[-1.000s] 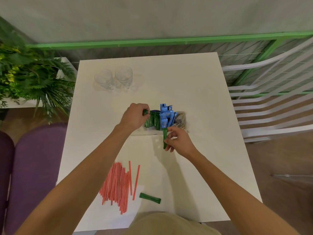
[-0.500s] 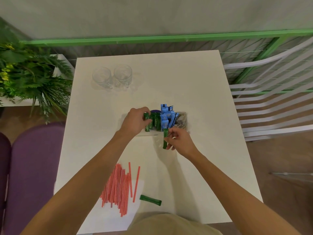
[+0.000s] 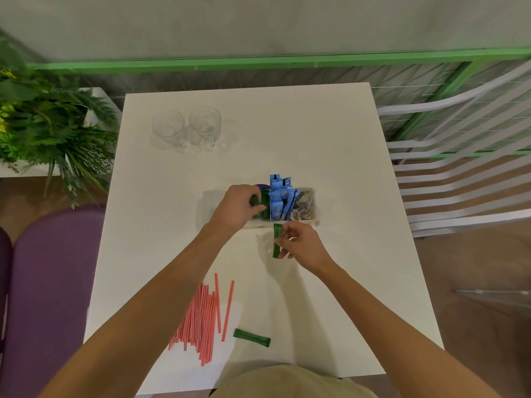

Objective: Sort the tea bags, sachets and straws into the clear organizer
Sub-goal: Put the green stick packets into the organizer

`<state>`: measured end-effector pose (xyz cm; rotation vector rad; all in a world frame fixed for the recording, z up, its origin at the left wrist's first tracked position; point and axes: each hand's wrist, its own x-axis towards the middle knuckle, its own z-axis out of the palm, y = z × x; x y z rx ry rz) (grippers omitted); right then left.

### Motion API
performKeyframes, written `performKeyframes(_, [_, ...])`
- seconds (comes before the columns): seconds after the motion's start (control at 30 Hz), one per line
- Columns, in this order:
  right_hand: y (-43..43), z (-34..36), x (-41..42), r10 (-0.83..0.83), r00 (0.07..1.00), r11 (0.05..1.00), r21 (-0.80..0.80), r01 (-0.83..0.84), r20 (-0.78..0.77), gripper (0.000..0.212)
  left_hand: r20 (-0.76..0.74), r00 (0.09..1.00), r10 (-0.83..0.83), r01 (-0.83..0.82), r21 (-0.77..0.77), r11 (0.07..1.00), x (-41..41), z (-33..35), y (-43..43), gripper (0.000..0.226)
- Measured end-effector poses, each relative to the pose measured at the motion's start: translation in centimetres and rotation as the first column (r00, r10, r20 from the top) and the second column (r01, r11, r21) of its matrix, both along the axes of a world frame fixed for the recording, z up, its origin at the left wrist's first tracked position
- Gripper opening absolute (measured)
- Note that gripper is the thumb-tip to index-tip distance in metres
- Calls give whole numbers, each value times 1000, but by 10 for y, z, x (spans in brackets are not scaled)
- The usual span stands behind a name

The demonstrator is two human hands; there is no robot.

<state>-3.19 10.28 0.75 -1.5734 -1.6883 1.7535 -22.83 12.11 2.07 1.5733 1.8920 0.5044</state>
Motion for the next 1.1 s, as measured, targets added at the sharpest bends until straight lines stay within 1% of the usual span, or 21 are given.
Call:
performKeyframes(0.13, [-1,-5,2,-10,1000,1000,-16,10,2,10,-17,999,-27,27,1,1000,0,-4,0,17])
performKeyframes(0.37, [-1,-8,3,-4,1000,1000,-15,4,9,10,10,1000,6,-7,107,994,-4,-11,-2,24])
performKeyframes(0.5, [0,-8,2,-4,1000,1000,-10,5,6,10,23,999,28,-31,183,983,-2,-2,-16,9])
performKeyframes(0.57, [1,-7,0,0,1000,1000,6,0,6,8,80,996,26,-37,146,989,4,6,-29,6])
performKeyframes(0.67, [1,-4,-4,41,999,998,56,-41,8,2,245,969,7,-2,-20,1000,15,17,-52,15])
performKeyframes(0.73, [0,-3,-7,74,997,994,84,-74,4,6,338,940,46,-11,-106,994,19,19,-62,21])
performKeyframes(0.77, [-1,-3,-9,87,996,992,88,-87,1,7,362,929,79,-35,-126,991,20,17,-66,20])
performKeyframes(0.87, [-2,-5,-13,98,995,992,82,-97,-9,8,368,916,159,-114,-140,984,16,15,-67,13])
performKeyframes(0.93, [-2,-4,-14,99,995,992,84,-97,-28,9,347,923,168,-127,-140,982,10,15,-64,11])
performKeyframes(1.1, [3,4,-19,91,994,992,94,-85,-57,11,290,955,58,-24,-118,993,-3,22,-53,4])
